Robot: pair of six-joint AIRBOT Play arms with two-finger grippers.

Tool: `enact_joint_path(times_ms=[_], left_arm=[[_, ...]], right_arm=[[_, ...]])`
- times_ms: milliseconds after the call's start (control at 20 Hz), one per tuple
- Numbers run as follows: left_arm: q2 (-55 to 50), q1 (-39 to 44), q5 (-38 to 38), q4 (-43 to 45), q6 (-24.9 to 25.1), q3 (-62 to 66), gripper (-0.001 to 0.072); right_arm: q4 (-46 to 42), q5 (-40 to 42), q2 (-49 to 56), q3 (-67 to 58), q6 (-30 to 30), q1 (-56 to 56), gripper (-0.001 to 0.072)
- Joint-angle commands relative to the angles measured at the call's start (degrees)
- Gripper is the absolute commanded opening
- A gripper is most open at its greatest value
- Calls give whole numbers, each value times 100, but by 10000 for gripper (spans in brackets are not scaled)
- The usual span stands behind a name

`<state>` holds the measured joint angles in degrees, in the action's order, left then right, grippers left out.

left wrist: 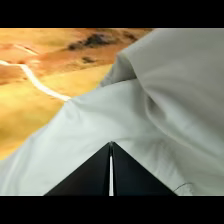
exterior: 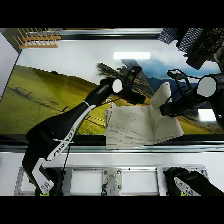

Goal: Fold the clothes and pants, and hang the long-sleeved shirts on hangers.

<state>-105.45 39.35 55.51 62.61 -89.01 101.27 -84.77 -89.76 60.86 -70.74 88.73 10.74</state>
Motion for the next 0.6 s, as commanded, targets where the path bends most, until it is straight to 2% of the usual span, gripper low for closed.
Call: enact_joint_path(times_ms=[0,100,350,550], left_arm=[[374,-505,662,496,103,-2,4],[570,-756,855,684,63,-238,4],[1453,-1250,280,684,-173,-2129,4],[1998,-1556,216,686,-190,-3355,4]], right_arm=[[98,144,2,-7,2,66,18],[101,142,0,-7,2,87,18],[101,142,0,-7,0,90,18],[101,146,2,-7,0,90,18]])
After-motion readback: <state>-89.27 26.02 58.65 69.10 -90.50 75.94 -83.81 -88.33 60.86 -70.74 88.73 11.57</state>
